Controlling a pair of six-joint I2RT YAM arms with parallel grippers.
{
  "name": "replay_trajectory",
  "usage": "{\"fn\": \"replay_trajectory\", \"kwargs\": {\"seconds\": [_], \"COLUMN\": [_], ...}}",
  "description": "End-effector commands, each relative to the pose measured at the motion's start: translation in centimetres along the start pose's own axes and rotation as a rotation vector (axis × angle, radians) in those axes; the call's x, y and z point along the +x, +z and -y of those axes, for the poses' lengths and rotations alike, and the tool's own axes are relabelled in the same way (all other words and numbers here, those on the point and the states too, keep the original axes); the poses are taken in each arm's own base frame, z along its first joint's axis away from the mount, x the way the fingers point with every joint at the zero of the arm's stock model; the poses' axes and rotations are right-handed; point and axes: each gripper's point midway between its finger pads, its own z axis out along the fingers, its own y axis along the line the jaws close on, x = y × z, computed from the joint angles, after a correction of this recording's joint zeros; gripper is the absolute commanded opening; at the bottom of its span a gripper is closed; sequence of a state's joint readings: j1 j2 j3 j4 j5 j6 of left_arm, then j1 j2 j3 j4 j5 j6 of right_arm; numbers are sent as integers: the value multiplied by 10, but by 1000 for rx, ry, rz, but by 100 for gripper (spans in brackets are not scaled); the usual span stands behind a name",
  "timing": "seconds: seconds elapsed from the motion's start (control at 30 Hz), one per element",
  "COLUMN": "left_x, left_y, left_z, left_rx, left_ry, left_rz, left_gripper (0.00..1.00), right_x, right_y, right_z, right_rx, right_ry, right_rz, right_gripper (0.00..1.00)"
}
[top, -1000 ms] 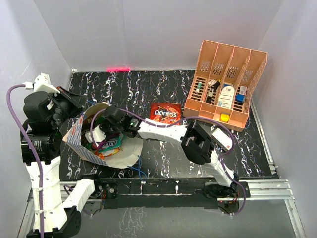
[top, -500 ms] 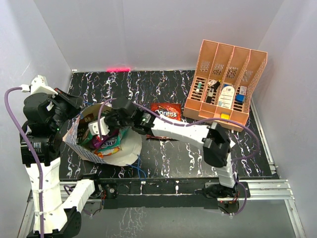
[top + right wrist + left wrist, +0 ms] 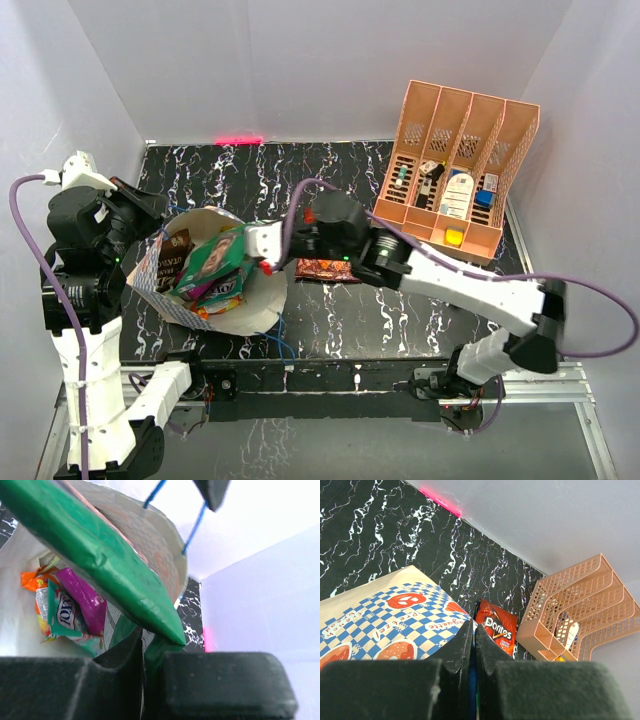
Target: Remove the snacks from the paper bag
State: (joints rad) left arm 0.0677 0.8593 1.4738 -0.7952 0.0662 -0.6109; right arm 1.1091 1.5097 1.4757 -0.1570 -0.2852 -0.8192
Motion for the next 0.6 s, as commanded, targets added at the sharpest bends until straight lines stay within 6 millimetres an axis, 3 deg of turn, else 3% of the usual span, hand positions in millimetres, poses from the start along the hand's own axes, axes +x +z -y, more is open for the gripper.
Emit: {"fn": "replay_trajectory", "kwargs": {"seconds": [0.0, 0.13, 0.3, 0.43, 0.57], "left_x": [-16, -13, -13, -13, -13], "left_y": [-7, -4, -1, -1, -2], "left_z": [9, 6, 5, 7, 7], "left_rx": [28, 19, 19, 23, 21], "left_ry": [22, 26, 27, 29, 30], "left_rz": [59, 55, 54, 45, 45], "left_gripper": [0, 0, 0, 0, 0], "right_x": [-41, -5, 74, 137, 179], "right_y": [-69, -116, -161, -161, -137], "right_z": [50, 81, 119, 116, 97], "right_rx": [214, 395, 695, 719, 606], "right_ry": [63, 230, 633, 951, 1229], "right_rz": [80, -7, -91, -120, -99], "right_gripper": [7, 7, 7, 7, 7]}}
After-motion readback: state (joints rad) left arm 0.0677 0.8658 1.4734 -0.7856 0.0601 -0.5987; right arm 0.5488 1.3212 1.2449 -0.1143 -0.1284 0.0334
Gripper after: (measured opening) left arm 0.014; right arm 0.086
